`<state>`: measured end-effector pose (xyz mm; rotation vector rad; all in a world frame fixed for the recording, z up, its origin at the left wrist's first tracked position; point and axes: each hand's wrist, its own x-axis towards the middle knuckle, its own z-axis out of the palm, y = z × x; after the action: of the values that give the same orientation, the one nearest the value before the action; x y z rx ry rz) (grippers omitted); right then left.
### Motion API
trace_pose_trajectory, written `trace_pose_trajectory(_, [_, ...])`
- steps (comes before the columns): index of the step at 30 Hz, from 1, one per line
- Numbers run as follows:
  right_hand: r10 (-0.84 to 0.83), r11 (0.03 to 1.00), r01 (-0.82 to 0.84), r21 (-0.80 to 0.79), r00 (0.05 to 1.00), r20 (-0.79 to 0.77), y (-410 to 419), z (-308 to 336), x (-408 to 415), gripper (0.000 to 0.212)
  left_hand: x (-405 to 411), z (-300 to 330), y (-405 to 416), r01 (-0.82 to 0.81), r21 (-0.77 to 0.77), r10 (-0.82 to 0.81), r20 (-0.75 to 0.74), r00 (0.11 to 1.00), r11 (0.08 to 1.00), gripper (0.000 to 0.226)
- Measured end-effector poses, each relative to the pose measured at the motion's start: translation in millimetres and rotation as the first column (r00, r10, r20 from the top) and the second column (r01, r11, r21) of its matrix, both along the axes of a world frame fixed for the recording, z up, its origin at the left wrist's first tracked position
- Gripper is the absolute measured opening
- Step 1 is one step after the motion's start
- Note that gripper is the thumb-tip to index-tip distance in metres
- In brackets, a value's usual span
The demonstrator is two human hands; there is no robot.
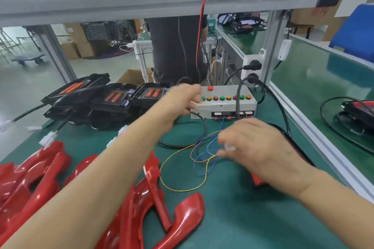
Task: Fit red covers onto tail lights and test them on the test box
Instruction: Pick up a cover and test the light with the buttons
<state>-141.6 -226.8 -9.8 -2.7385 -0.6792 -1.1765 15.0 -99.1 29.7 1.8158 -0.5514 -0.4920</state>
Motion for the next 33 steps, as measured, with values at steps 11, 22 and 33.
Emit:
trace_pose_trajectory(11, [0.218, 0.706, 0.301, 0.641, 0.768, -0.601, -41, -5, 2, 0.050, -35, -73, -17, 0.178, 0.520, -0.450, 0.463, 0.763, 0.836, 0.023])
trace_pose_trajectory(22, [-0.116, 0.824, 0.349, 0.447, 0.875, -0.470, -42, -19, 12, 0.032, -6, -56, -9, 0.097, 0.010, -0.097, -0.009, 0.995, 0.995, 0.014])
trace_pose_trajectory(33, [-0.133, 0.809, 0.390, 0.439, 0.850, -0.509, -35, -27, 27, 0.032, -5, -60, -3, 0.198, 0.082, -0.167, -0.285, 0.944, 0.977, 0.012])
